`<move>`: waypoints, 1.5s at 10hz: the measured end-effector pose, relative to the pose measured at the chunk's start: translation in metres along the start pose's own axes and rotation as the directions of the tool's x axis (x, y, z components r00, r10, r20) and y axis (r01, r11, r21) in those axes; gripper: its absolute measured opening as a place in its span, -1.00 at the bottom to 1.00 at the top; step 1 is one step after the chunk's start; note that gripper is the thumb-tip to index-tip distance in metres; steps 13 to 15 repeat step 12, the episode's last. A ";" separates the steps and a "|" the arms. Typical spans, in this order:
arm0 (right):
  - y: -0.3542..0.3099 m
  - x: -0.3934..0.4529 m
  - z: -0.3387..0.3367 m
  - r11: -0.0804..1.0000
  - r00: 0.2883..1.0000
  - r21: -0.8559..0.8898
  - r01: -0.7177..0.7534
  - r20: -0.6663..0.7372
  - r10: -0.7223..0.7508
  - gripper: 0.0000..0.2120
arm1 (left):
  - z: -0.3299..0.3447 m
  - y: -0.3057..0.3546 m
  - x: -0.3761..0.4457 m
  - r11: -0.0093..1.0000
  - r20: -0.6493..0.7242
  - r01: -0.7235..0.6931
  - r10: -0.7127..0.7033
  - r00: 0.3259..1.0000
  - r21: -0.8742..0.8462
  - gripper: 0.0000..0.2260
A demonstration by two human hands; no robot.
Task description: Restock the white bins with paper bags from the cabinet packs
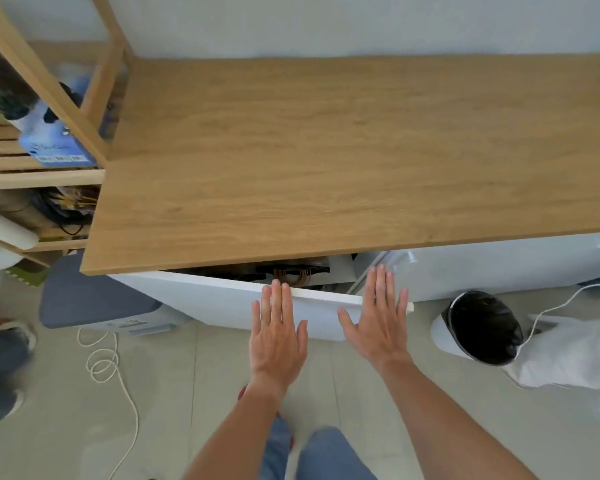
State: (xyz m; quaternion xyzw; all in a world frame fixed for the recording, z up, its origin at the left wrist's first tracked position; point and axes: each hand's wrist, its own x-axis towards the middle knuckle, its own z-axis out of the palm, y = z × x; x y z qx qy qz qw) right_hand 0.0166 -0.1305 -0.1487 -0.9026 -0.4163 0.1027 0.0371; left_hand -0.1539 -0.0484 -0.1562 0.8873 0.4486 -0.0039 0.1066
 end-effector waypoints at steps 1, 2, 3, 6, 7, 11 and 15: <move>-0.005 0.016 -0.006 1.000 1.000 0.027 0.004 -0.007 -0.003 -0.09 | -0.006 -0.002 0.012 0.999 -0.037 -0.025 0.023 0.999 -0.046 -0.42; -0.007 0.029 -0.011 0.997 0.996 0.034 0.072 -0.060 -0.070 -0.14 | -0.009 -0.009 0.024 0.994 -0.095 -0.091 0.085 0.992 -0.065 -0.45; -0.007 0.052 -0.022 0.979 0.978 -0.043 0.197 -0.067 -0.200 -0.12 | -0.024 -0.013 0.050 0.994 -0.149 -0.042 0.026 0.989 -0.102 -0.46; -0.030 0.122 -0.054 0.902 0.919 -0.187 0.389 0.021 -0.393 0.09 | -0.063 -0.019 0.140 0.991 -0.163 0.073 -0.091 0.982 -0.113 -0.44; -0.025 0.124 -0.048 0.874 0.904 -0.240 0.423 0.054 -0.423 0.08 | -0.068 -0.029 0.162 0.996 -0.127 0.067 -0.075 0.989 -0.067 -0.45; -0.065 0.211 -0.063 0.974 0.973 -0.022 0.224 0.056 -0.222 -0.21 | -0.078 -0.048 0.236 0.997 -0.020 0.066 -0.065 0.998 0.028 -0.44; -0.074 0.218 -0.054 0.969 0.969 -0.028 0.247 0.033 -0.246 -0.27 | -0.074 -0.052 0.246 0.996 -0.039 0.090 -0.091 0.995 -0.007 -0.43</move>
